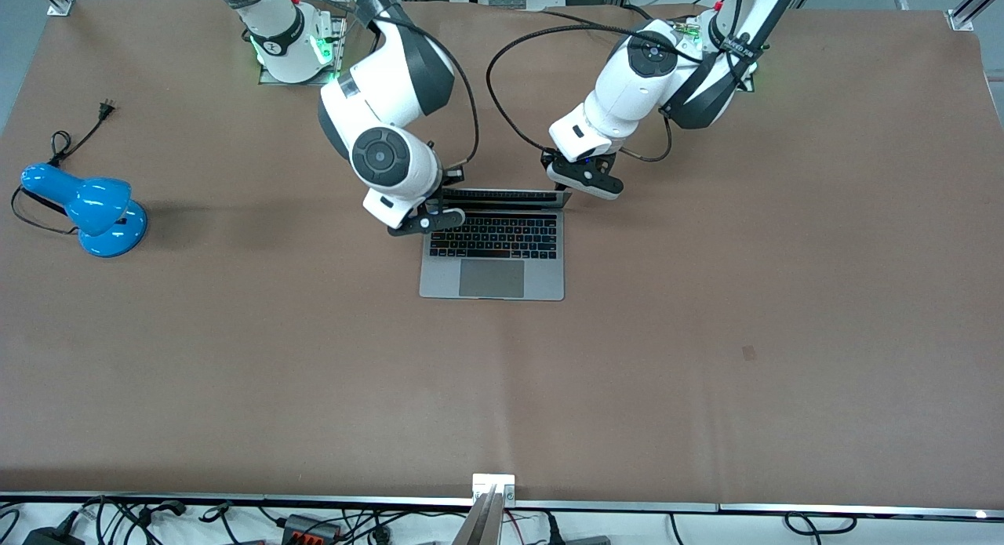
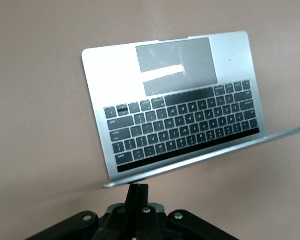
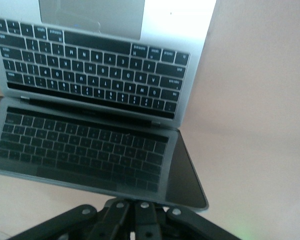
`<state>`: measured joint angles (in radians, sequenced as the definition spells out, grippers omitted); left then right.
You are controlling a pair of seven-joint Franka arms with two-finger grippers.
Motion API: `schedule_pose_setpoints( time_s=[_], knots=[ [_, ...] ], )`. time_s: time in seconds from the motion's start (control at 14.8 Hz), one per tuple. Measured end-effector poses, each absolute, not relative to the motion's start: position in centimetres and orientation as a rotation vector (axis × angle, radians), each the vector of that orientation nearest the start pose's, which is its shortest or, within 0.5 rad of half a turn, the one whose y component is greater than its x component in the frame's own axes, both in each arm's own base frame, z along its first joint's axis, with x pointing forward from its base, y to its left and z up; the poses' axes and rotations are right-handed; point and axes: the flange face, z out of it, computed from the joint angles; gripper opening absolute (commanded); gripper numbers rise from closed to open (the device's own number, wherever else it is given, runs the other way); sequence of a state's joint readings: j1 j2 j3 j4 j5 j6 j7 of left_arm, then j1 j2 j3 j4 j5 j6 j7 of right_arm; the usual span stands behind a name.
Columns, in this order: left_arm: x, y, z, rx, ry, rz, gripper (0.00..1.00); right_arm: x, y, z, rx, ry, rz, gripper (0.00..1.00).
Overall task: Close laptop with both arms from behind
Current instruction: 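Lower both grippers behind the screen and push it toward the keyboard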
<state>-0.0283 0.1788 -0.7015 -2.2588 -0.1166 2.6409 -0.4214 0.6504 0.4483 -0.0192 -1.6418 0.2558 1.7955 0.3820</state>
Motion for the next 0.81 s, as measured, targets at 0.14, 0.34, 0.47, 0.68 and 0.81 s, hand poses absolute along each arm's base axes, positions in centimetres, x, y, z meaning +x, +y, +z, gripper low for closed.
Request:
schedule_pose_setpoints(
  time_s=[0.14,0.34,0.47,0.68,0.81],
  knots=[
    [42.4,-36.8,32.0,-3.429,0.312,-0.21,0.01,51.0,39.7,33.2,-3.022,-0.226,0.562,0.0],
    [43.0,-36.6,30.8,-3.44,0.325,-0.245,0.01,51.9,39.7,32.4,-3.025,-0.219,0.553,0.0],
    [44.0,-36.2,30.4,-3.429,0.343,-0.268,0.01,52.2,39.6,31.1,-3.026,-0.225,0.563,0.0],
    [45.6,-36.0,30.4,-3.422,0.363,-0.3,0.01,53.3,38.5,30.1,-3.019,-0.232,0.566,0.0],
    [46.4,-36.0,30.2,-3.412,0.392,-0.316,0.01,54.0,37.8,30.2,-3.015,-0.224,0.556,0.0]
  ],
)
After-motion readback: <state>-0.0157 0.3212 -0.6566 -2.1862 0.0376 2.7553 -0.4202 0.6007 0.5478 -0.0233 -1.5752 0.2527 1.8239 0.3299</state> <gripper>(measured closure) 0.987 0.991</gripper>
